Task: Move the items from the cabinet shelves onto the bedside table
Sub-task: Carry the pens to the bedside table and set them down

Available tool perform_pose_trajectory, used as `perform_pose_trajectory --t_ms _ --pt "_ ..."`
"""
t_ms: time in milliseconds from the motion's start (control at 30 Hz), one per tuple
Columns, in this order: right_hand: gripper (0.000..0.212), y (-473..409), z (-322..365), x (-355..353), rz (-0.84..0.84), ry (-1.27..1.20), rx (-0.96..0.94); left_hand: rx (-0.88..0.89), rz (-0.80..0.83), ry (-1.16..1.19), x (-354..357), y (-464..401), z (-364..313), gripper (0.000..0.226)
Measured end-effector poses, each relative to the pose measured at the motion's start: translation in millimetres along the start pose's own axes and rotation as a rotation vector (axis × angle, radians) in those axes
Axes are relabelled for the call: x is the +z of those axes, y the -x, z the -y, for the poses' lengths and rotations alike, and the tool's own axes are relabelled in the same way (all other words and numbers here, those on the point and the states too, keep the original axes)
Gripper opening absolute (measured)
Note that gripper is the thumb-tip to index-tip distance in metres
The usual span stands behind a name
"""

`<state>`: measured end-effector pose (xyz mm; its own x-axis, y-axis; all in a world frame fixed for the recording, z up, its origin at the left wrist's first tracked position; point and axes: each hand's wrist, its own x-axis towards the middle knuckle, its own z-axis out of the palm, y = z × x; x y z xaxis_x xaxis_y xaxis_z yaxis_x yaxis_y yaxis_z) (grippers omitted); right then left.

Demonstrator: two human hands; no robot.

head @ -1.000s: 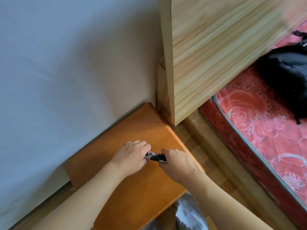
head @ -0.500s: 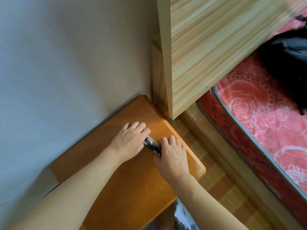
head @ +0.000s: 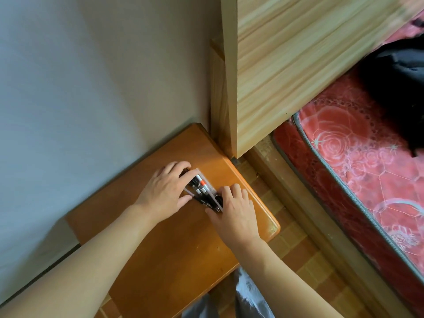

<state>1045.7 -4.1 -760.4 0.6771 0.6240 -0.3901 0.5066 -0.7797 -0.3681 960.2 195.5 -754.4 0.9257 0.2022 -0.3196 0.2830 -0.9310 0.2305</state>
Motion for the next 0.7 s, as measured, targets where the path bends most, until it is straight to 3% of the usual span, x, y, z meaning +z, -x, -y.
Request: perform_pose_trajectory --t_ms 233,433,700 --pt "0.068 -1 4 7 -0.015 -0.025 -0.026 -0.172 -0.064 0.017 6 7 -4 0.082" --pt "0.062 -8 10 12 -0.026 -0.037 -0.018 -0.183 -0.073 0.246 9 10 -5 0.078" --pt "0.056 8 -5 13 -0.014 -0.016 -0.033 -0.115 -0.074 0.277 16 14 -25 0.073"
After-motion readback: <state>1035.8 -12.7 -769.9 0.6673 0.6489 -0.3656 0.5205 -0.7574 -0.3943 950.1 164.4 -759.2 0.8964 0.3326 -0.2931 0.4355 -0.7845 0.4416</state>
